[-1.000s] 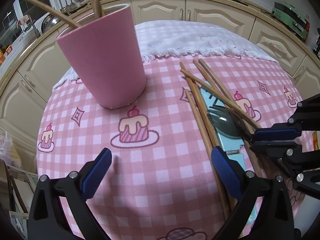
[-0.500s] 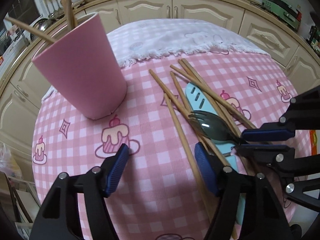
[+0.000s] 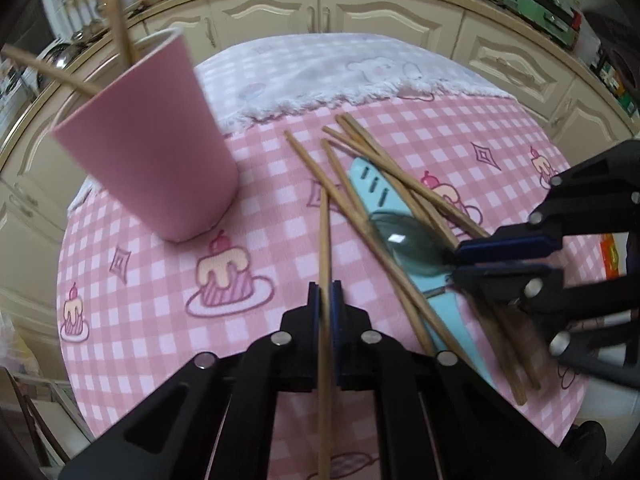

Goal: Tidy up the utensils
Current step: 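Close the left tool on a chopstick while the right tool holds the spork, then lift the chopstick with the left tool while the right tool lifts the spork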

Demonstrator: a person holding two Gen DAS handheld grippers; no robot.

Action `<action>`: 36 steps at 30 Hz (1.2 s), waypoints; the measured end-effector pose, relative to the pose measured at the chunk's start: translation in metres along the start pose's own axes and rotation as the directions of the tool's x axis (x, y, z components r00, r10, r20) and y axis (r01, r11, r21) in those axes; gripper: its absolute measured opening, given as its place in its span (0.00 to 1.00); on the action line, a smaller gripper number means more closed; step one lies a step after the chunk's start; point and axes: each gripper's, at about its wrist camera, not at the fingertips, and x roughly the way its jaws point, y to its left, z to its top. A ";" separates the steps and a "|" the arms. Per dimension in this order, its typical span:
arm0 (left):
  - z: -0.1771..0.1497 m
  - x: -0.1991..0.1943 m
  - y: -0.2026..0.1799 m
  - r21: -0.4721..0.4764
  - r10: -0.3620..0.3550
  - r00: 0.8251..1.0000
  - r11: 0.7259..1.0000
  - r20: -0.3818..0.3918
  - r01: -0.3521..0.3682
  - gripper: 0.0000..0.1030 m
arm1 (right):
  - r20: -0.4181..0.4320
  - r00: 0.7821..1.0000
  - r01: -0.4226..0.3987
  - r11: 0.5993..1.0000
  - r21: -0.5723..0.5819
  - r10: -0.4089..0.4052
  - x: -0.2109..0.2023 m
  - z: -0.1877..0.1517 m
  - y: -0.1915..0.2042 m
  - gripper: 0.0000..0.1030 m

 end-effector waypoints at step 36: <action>-0.035 -0.096 0.044 -0.168 -0.013 0.940 0.983 0.342 0.075 0.05 | 0.317 0.942 -0.162 0.977 0.136 0.112 -0.056 -0.015 -0.015 0.11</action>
